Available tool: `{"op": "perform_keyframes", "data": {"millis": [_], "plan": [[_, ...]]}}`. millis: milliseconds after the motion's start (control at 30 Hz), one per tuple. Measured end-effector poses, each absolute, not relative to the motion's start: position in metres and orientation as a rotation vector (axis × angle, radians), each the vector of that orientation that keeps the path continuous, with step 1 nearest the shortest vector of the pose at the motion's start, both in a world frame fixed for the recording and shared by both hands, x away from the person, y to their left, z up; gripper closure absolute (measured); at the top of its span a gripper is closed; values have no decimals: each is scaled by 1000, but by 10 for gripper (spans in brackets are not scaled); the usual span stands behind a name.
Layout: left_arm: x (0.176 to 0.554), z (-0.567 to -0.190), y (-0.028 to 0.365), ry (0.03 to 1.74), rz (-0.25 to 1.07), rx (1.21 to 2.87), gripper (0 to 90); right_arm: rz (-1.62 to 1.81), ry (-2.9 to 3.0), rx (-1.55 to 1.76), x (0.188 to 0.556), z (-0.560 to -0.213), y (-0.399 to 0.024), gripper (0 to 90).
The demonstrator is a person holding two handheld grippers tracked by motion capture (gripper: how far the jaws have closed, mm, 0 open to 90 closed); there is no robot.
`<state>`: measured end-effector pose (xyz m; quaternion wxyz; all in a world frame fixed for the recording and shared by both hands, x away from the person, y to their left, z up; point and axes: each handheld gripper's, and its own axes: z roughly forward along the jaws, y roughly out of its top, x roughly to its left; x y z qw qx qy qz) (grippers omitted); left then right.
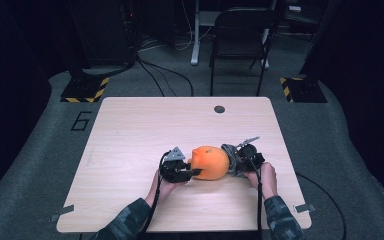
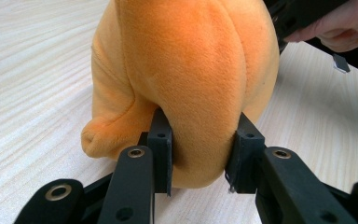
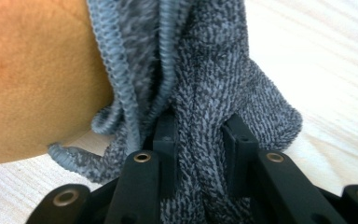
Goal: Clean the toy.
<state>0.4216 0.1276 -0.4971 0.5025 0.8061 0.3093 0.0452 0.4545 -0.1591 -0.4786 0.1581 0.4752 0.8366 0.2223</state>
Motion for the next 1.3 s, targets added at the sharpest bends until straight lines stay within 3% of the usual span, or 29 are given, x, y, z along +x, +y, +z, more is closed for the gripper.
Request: {"op": "perform_keyframes", "data": {"millis": [300,533,700,1000,1133,1267,1300], "plan": [[422,-497,128,750,101,1948,670,870,2282,1337,442,-433,-171,708],[422,-497,128,753,101,1947,670,1072,2279,1173,418,-395,-147,707],[422,-497,128,748,103,1949,669,1105,2292,1116,411,-391,-134,707],[422,-497,127,749,111,1953,649,1008,2342,1094,415,-413,-117,706],[422,-498,127,746,112,1957,604,1000,2345,1109,416,-416,-117,706],[422,-497,127,741,115,1965,458,984,2341,1100,418,-419,-116,706],[422,-497,127,742,122,1963,458,984,2341,1100,418,-419,-116,706]]}}
